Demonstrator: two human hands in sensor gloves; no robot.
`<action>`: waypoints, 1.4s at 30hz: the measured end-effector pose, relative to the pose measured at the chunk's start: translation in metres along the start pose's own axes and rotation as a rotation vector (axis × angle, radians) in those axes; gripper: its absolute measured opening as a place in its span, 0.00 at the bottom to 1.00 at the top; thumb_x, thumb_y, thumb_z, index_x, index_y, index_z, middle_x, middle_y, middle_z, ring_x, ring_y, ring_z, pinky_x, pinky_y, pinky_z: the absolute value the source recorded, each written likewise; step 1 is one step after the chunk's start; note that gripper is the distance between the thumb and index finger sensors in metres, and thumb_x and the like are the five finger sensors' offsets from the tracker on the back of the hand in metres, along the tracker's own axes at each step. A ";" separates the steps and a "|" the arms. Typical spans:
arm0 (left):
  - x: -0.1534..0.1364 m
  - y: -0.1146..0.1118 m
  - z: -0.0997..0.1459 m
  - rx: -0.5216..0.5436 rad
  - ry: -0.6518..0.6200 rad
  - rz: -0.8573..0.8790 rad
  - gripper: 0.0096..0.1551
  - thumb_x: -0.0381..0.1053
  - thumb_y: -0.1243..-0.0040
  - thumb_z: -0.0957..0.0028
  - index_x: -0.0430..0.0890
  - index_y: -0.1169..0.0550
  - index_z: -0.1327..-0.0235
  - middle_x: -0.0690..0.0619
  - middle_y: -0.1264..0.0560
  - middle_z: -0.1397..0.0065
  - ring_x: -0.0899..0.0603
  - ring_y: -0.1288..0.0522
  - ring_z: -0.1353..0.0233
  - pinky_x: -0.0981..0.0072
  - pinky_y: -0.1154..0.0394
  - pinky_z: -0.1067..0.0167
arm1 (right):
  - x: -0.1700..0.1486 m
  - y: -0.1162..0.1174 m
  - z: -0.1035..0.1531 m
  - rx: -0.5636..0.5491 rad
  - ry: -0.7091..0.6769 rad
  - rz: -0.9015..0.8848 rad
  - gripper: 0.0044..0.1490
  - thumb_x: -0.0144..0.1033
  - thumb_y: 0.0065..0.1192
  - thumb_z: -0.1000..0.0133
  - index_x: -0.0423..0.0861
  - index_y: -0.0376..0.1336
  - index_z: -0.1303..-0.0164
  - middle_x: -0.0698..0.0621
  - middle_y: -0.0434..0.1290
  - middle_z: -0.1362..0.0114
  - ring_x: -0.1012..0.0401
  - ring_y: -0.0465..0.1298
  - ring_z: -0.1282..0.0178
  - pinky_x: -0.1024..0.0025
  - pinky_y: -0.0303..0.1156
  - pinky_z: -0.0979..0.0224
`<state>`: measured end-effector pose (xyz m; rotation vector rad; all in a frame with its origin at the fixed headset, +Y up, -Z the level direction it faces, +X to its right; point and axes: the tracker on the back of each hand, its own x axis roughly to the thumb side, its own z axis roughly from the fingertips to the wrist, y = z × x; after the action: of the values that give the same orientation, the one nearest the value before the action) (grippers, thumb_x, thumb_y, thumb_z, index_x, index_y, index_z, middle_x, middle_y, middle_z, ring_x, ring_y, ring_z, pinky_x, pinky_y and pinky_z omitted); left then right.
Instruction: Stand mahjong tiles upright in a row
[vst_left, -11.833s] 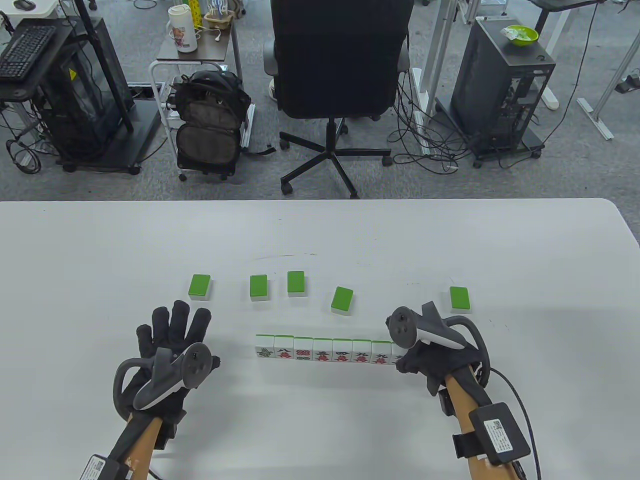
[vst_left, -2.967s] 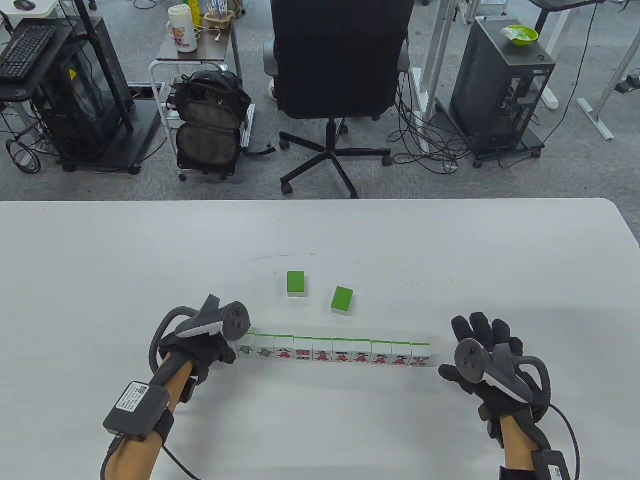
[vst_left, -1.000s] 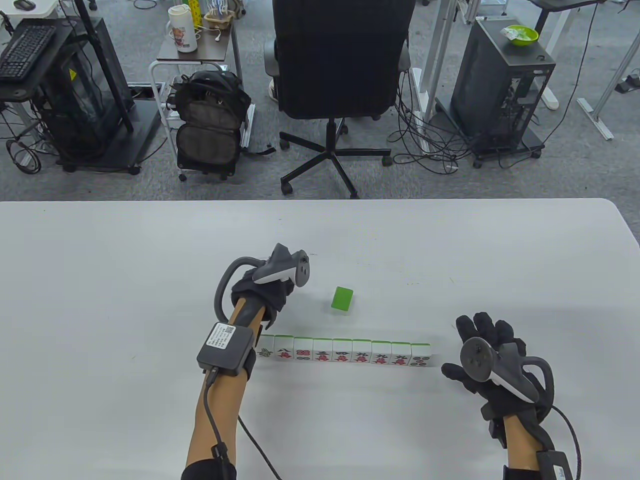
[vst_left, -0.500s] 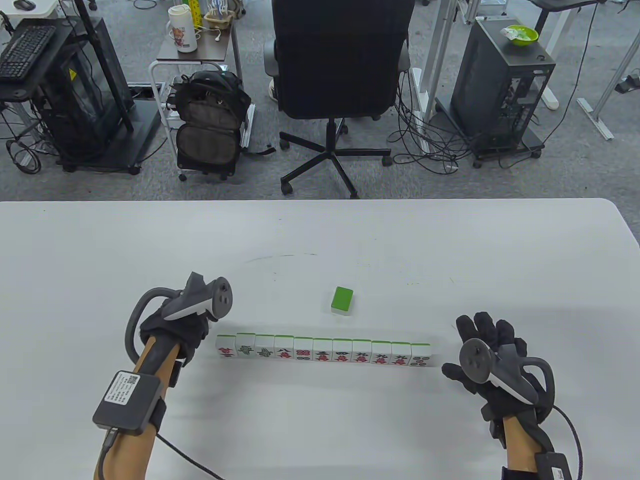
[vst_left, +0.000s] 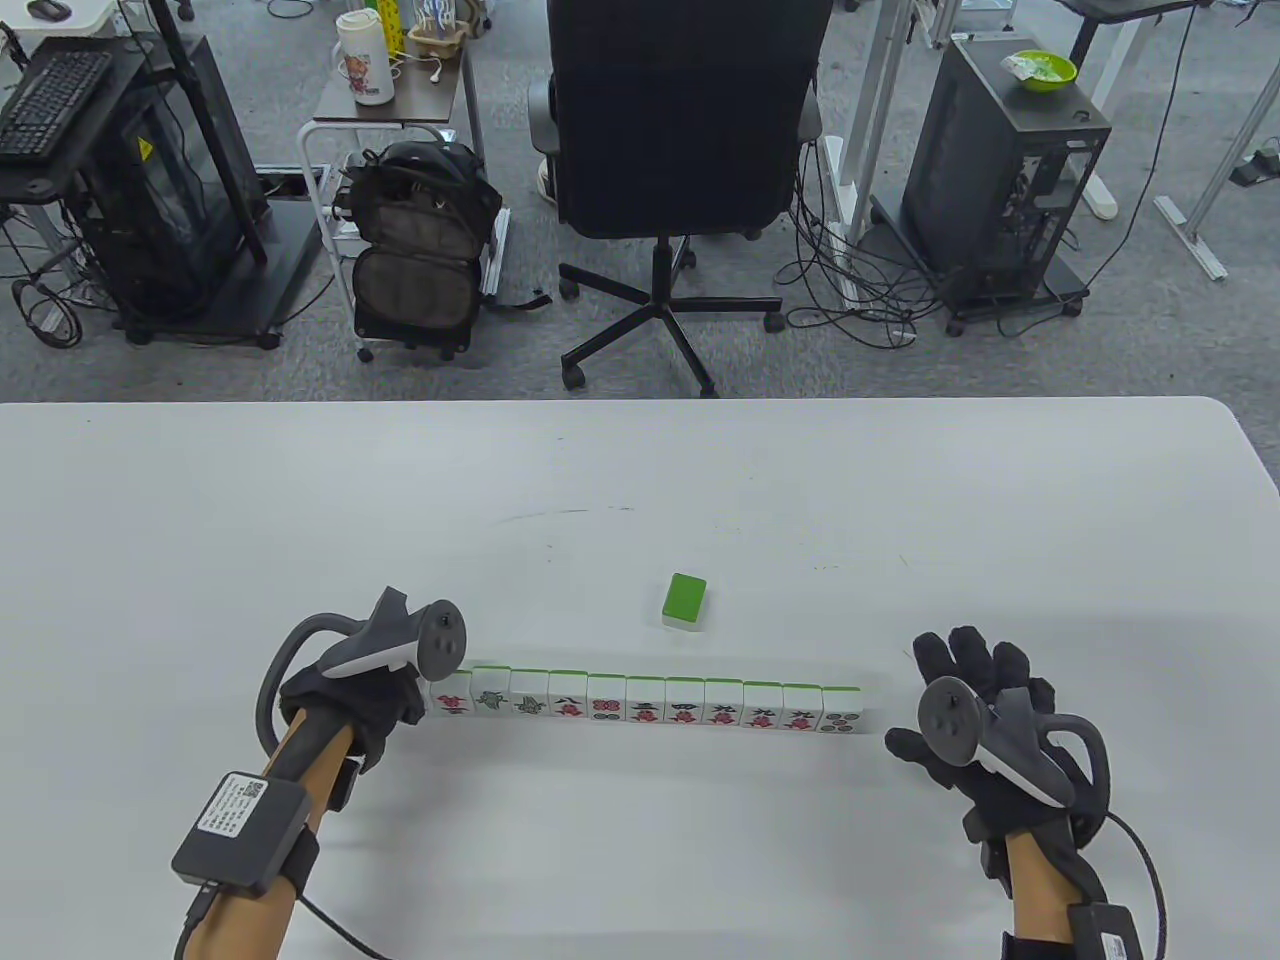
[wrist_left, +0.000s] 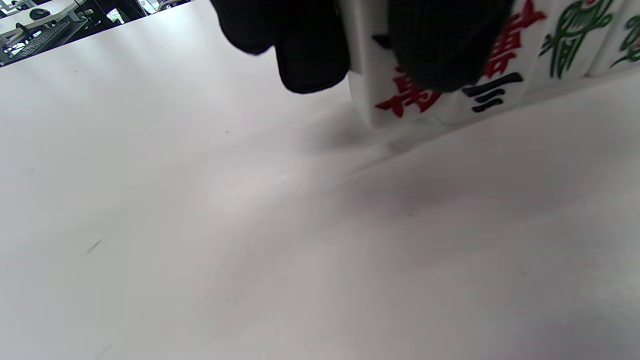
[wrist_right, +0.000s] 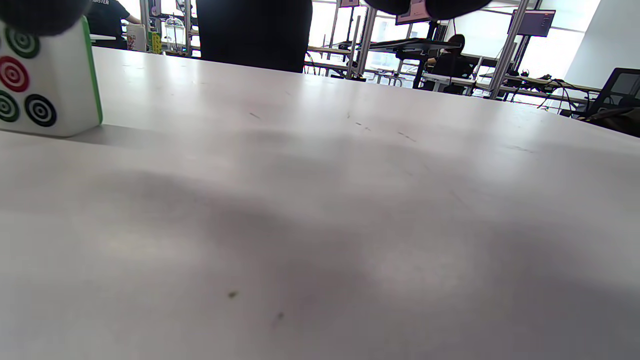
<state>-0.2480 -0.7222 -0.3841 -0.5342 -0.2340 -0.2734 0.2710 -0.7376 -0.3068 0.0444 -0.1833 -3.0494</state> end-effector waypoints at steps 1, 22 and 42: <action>0.000 0.000 -0.001 -0.001 0.000 0.001 0.47 0.53 0.31 0.39 0.60 0.48 0.16 0.63 0.29 0.17 0.45 0.24 0.25 0.58 0.29 0.24 | 0.000 0.000 0.000 0.001 0.001 0.000 0.63 0.74 0.48 0.53 0.59 0.25 0.21 0.43 0.34 0.10 0.32 0.46 0.12 0.28 0.51 0.18; -0.006 0.001 0.026 0.016 0.055 0.081 0.54 0.64 0.38 0.38 0.55 0.56 0.10 0.47 0.48 0.05 0.33 0.39 0.12 0.41 0.41 0.17 | 0.000 -0.001 0.000 0.007 -0.003 0.001 0.63 0.74 0.49 0.53 0.59 0.25 0.21 0.43 0.34 0.10 0.32 0.46 0.12 0.28 0.51 0.18; -0.037 -0.039 0.083 0.436 0.197 0.176 0.58 0.71 0.46 0.39 0.54 0.62 0.11 0.41 0.64 0.06 0.25 0.59 0.10 0.27 0.61 0.19 | 0.085 -0.052 -0.006 -0.074 -0.154 0.014 0.58 0.71 0.47 0.49 0.60 0.27 0.20 0.44 0.35 0.10 0.34 0.52 0.11 0.35 0.56 0.16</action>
<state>-0.3076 -0.7032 -0.3076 -0.0926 -0.0500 -0.0966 0.1824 -0.6948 -0.3214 -0.1956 -0.0798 -3.0419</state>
